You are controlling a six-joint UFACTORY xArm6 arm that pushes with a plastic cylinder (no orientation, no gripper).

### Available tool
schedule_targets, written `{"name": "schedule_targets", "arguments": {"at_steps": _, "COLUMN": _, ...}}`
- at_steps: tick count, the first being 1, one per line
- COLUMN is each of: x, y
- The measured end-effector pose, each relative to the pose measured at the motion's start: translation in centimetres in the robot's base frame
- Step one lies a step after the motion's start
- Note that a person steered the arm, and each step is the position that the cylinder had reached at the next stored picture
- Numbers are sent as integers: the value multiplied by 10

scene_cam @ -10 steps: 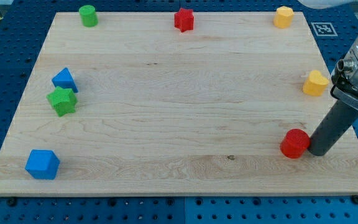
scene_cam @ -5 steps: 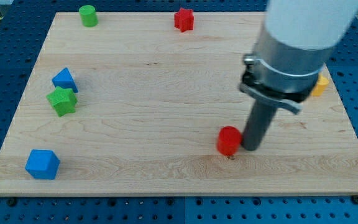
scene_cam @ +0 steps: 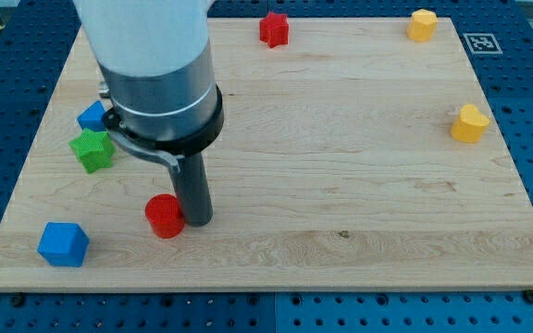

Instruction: Slide the red circle to the top of the blue cube

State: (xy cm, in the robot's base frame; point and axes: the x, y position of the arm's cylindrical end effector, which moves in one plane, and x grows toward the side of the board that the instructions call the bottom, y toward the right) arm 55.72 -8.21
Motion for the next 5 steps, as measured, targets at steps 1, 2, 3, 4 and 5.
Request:
{"name": "schedule_targets", "arguments": {"at_steps": 1, "x": 23, "y": 1}}
{"name": "schedule_targets", "arguments": {"at_steps": 2, "x": 20, "y": 1}}
{"name": "schedule_targets", "arguments": {"at_steps": 3, "x": 14, "y": 1}}
{"name": "schedule_targets", "arguments": {"at_steps": 4, "x": 14, "y": 0}}
{"name": "schedule_targets", "arguments": {"at_steps": 5, "x": 9, "y": -11}}
